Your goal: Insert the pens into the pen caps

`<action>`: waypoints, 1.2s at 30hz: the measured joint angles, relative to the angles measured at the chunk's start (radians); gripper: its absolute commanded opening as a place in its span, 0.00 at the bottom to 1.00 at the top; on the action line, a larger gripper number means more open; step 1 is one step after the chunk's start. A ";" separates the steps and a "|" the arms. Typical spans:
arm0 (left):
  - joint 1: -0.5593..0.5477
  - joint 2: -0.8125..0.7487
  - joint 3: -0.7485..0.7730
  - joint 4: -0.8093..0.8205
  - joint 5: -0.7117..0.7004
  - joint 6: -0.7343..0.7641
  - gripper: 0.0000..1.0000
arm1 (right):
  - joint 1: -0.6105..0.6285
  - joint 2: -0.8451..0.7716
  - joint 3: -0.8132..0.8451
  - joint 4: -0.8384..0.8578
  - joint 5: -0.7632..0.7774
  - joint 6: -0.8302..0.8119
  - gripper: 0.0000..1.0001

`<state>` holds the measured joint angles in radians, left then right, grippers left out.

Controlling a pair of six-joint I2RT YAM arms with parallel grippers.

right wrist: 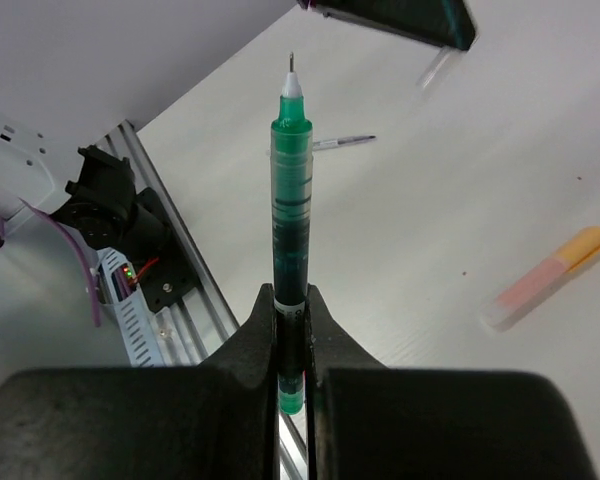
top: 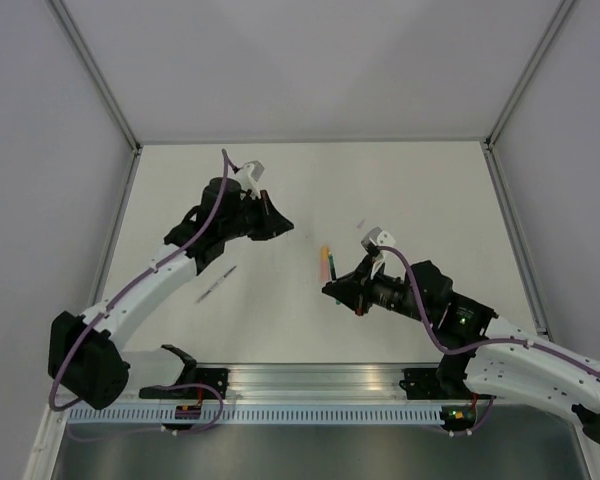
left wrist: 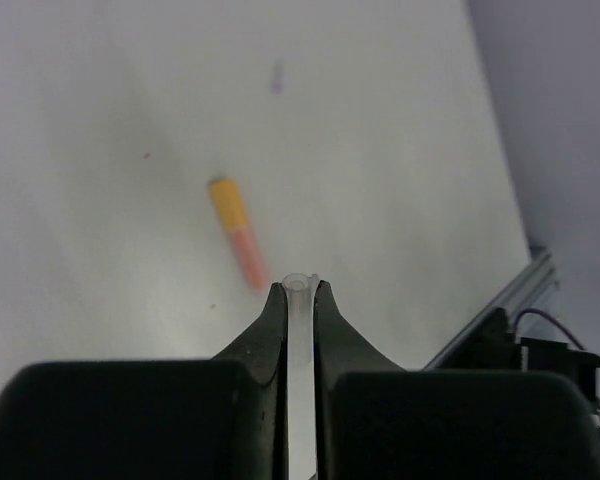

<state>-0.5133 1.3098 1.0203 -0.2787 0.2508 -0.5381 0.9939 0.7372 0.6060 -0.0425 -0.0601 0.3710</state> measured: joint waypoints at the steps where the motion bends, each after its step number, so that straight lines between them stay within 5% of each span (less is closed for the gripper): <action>1: 0.000 -0.036 -0.008 0.032 0.026 -0.017 0.02 | 0.000 0.012 0.000 0.018 -0.022 0.001 0.00; 12: -0.002 -0.276 -0.185 0.533 0.270 -0.328 0.02 | 0.000 0.147 0.002 0.196 -0.179 0.026 0.00; 36: -0.002 -0.411 -0.308 0.760 0.319 -0.463 0.02 | 0.000 0.238 0.072 0.265 -0.197 0.027 0.00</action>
<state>-0.5148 0.8986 0.7124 0.4816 0.5701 -1.0012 0.9939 0.9756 0.6785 0.2222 -0.2573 0.3981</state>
